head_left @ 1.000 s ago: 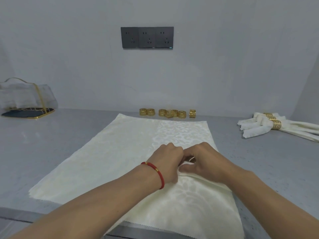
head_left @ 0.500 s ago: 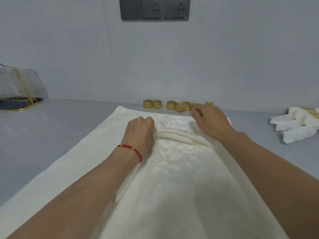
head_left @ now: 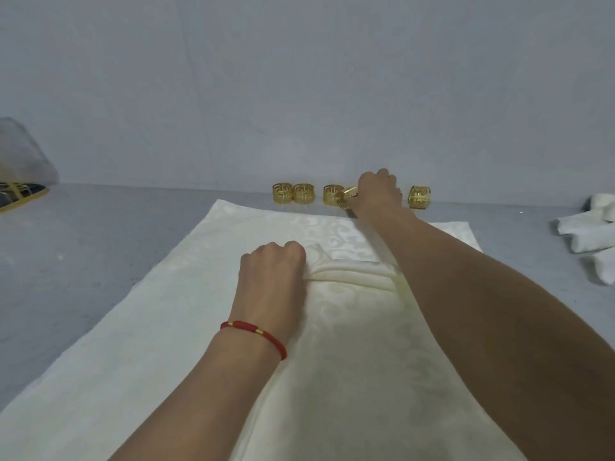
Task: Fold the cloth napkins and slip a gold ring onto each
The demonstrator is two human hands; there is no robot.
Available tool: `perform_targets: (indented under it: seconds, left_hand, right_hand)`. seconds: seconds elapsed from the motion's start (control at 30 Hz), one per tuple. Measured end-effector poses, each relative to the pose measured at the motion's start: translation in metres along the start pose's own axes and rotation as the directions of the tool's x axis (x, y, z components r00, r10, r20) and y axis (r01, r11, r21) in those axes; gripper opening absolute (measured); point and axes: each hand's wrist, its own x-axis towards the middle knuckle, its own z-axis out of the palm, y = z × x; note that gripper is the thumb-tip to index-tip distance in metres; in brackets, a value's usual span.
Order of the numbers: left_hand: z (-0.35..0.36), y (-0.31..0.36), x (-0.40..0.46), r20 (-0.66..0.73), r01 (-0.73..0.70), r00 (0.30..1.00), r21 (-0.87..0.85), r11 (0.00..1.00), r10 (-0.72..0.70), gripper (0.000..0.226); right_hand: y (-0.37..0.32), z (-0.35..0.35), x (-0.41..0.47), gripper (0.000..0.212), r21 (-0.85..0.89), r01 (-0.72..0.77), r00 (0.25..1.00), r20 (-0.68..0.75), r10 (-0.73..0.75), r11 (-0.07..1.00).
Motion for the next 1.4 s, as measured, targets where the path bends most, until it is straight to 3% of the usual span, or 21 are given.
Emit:
perform_targets:
  seconds: [0.1, 0.27, 0.37, 0.57, 0.67, 0.8, 0.97, 1.13, 1.4]
  left_hand:
    - [-0.002, -0.002, -0.004, -0.043, -0.027, 0.999, -0.046, 0.999, 0.025, 0.046]
    - [-0.011, -0.007, -0.011, -0.195, -0.157, 0.972, -0.143, 0.977, 0.128, 0.062]
    - [-0.017, -0.008, -0.013, -0.197, -0.109, 0.978, -0.193, 0.975, 0.071, 0.046]
    - [-0.019, -0.006, -0.014, -0.227, -0.043, 0.974, -0.256, 0.966, -0.017, 0.019]
    - [-0.02, -0.005, -0.016, -0.253, -0.051, 0.967, -0.28, 0.959, -0.022, 0.019]
    - [-0.02, -0.002, -0.017, -0.279, -0.088, 0.96, -0.295, 0.952, 0.002, 0.02]
    - [-0.02, 0.0, -0.021, -0.278, -0.115, 0.96, -0.325, 0.939, 0.021, 0.019]
    - [-0.02, 0.004, -0.024, -0.28, -0.161, 0.958, -0.346, 0.924, 0.062, 0.024]
    - [-0.019, 0.012, -0.026, -0.279, -0.246, 0.948, -0.348, 0.905, 0.15, 0.034]
  right_hand:
    - [0.001, -0.02, -0.018, 0.024, 0.205, 0.015, 0.998, 0.052, -0.026, 0.979]
    - [0.042, -0.076, -0.087, 0.022, 0.477, 0.21, 0.975, -0.166, -0.147, 0.854]
    - [0.09, -0.1, -0.15, 0.02, 0.564, 0.252, 0.964, -0.218, -0.152, 0.786]
    - [0.156, -0.106, -0.238, 0.005, 0.81, 0.121, 0.989, -0.145, -0.005, 0.574]
    - [0.167, -0.104, -0.243, 0.016, 0.87, 0.035, 0.996, -0.069, 0.052, 0.491]
    - [0.159, -0.105, -0.246, 0.027, 0.915, 0.029, 0.999, -0.039, 0.017, 0.402]
    - [0.154, -0.105, -0.245, 0.039, 0.926, 0.009, 1.0, -0.009, -0.001, 0.378]
    - [0.151, -0.102, -0.247, 0.055, 0.89, 0.01, 0.997, 0.024, -0.07, 0.455]
    - [0.141, -0.11, -0.253, 0.043, 0.755, 0.17, 0.977, -0.047, -0.207, 0.633]
